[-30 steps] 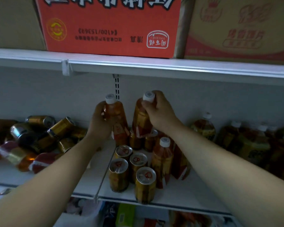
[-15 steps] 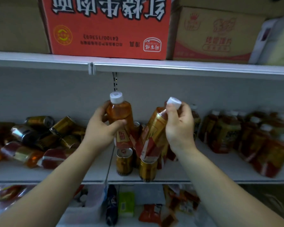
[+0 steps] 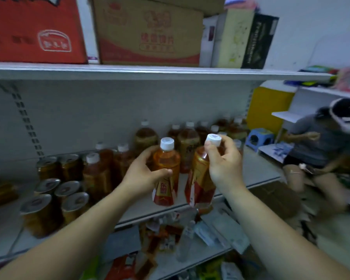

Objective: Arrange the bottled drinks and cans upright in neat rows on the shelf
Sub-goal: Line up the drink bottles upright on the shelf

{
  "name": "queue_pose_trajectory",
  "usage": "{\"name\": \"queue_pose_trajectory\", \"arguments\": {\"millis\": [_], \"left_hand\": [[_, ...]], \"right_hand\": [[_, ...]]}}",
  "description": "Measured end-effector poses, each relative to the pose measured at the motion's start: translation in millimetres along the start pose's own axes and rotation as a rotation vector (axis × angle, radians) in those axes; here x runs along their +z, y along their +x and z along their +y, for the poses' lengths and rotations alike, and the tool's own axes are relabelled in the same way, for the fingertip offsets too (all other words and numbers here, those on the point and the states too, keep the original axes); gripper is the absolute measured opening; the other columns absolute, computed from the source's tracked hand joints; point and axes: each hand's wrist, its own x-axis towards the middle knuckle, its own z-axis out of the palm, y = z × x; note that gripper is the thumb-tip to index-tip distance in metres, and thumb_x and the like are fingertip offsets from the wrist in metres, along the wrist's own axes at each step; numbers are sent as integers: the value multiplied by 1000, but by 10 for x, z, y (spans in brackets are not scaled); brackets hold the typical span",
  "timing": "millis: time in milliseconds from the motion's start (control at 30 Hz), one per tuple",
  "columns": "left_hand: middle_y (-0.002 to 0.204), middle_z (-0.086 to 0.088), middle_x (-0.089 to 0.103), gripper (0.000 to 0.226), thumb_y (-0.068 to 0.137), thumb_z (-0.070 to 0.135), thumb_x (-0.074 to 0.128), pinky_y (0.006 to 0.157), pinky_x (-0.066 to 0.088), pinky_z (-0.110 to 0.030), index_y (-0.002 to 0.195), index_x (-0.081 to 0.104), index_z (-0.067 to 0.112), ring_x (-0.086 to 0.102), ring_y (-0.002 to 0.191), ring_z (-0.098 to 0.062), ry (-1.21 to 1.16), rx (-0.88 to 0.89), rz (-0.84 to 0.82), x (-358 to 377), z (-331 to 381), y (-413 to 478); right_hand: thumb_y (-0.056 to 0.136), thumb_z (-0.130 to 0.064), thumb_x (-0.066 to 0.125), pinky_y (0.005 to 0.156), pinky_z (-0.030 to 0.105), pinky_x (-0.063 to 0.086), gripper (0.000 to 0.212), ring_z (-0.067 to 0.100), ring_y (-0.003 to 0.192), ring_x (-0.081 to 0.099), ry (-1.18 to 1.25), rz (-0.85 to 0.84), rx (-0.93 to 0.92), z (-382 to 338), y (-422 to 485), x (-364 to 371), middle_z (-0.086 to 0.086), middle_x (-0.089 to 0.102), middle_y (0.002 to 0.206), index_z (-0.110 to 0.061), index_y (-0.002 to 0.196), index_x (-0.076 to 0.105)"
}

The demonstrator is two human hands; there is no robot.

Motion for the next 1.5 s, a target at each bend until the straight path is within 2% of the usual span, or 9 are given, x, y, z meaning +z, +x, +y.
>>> {"name": "queue_pose_trajectory", "arguments": {"millis": [200,333,433,767,900,1033,1233,1400,1500], "left_hand": [[106,5,63,59,73,7,78,88,50,-34,122,51,27,60,102,-15,12,-152,3,1149,-246,370],[101,16,58,60,75,6,76,72,45,-17,125,50,23,55,90,3,-21,-188,23,1637,-310,559],[104,12,61,62,75,12,78,78,50,-24,128,48,25,61,94,-5,-14,-220,52,1881,-354,728],[119,10,57,68,81,15,72,102,44,-38,138,38,26,54,112,-12,50,-172,72,2098,-484,1141],[110,28,52,76,76,11,77,91,43,-21,133,35,38,52,99,11,95,-91,-41,2080,-522,1213],[121,22,52,78,79,8,72,101,42,-33,125,28,53,52,116,-4,155,-105,4,2125,-648,1204],[135,4,52,86,79,15,72,102,44,-48,144,22,40,52,123,-18,237,-149,152,2211,-647,1337],[128,7,54,82,77,2,72,102,45,-43,140,30,35,53,120,-14,209,-138,201,2241,-651,1359],[132,2,53,84,75,6,74,102,44,-45,141,28,31,51,123,-18,258,-101,116,2184,-625,1401]], "right_hand": [[94,-24,58,67,4,40,12,-12,81,55,-74,-53,59,642,481,-959,-12,61,92,-26,105,57],[95,-27,58,65,7,40,15,-6,83,56,-117,-95,110,989,763,-1335,-11,60,94,-24,109,55],[94,-26,58,69,11,40,14,-2,88,56,-120,-110,156,1212,952,-1488,-12,60,96,-28,108,54],[95,-21,57,66,1,36,16,-14,81,52,-151,-147,189,1680,1180,-1444,-16,56,92,-35,99,49],[97,-24,55,68,6,37,18,-9,85,51,-170,-131,198,1850,1249,-1438,-19,54,93,-39,95,45],[97,-29,53,74,19,39,15,1,92,54,-185,-187,170,2039,1382,-1419,-14,56,98,-28,111,49],[76,-42,69,83,22,45,50,2,103,57,-143,-313,171,2253,1424,-1526,-9,60,112,-28,120,48],[82,-28,72,79,17,42,42,-5,99,54,-111,-348,163,2190,1440,-1574,-16,58,107,-33,116,48],[80,-31,72,80,24,44,39,5,100,56,-121,-310,175,2132,1345,-1637,-6,59,107,-30,113,52]]}}
